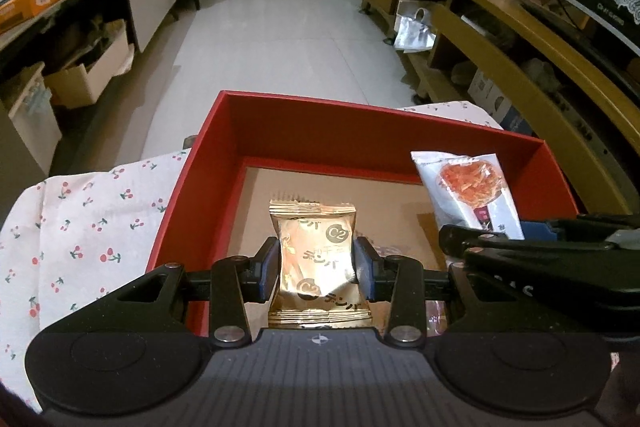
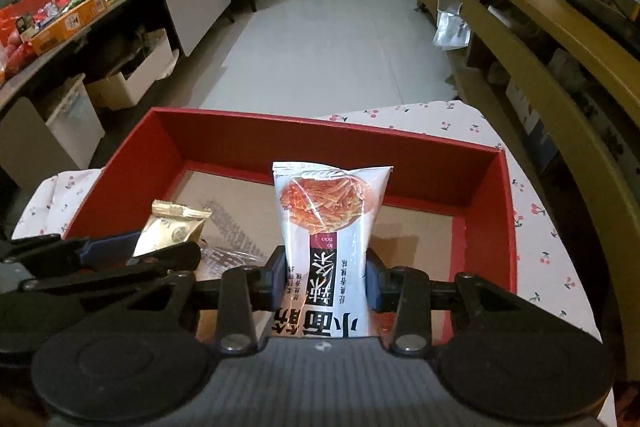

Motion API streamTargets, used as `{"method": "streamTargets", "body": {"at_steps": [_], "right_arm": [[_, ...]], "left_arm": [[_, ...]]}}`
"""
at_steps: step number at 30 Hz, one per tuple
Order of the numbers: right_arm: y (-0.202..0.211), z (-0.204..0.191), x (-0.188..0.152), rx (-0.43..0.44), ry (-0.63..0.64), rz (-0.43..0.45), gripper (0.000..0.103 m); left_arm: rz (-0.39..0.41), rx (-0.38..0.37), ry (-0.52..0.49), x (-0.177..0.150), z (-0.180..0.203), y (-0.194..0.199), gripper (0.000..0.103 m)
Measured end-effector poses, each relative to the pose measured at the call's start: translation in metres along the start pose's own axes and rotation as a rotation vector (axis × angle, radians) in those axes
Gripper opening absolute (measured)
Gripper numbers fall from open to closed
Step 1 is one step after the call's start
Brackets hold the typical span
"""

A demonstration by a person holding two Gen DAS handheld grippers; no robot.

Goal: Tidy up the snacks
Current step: 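Open both grippers to drop the packet and bag into the box, then grasp the red-blue snack bag with the left gripper while the right grasps the blue wafer biscuit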

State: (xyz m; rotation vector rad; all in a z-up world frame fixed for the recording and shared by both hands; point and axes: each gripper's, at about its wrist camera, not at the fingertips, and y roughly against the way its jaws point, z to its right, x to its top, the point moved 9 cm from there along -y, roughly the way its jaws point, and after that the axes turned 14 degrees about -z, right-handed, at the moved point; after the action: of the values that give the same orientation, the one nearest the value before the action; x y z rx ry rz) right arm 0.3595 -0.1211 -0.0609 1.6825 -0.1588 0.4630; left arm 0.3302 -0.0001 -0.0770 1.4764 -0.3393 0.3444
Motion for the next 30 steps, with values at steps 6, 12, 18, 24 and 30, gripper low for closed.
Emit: {"method": "streamTargets", "body": {"at_steps": [6,12,18,24,30], "right_arm": [[-0.004,0.001,0.001,-0.019,-0.005,0.002,0.059],[0.002,0.000,0.000,-0.023,-0.003,0.016,0.061],[0.013,0.001,-0.001,-0.025,-0.003,0.038,0.061],[0.024,0.001,-0.005,-0.023,-0.006,0.060,0.062],[0.038,-0.001,-0.009,-0.013,-0.010,0.080,0.062]], "left_arm": [[0.002,0.010,-0.014,0.000,0.001,0.001,0.048],[0.005,0.021,-0.009,-0.001,0.001,0.005,0.051],[0.020,0.037,-0.021,-0.002,0.002,0.014,0.055],[0.037,0.044,-0.025,-0.003,0.003,0.024,0.060],[0.054,0.036,-0.024,-0.007,0.002,0.038,0.063]]}}
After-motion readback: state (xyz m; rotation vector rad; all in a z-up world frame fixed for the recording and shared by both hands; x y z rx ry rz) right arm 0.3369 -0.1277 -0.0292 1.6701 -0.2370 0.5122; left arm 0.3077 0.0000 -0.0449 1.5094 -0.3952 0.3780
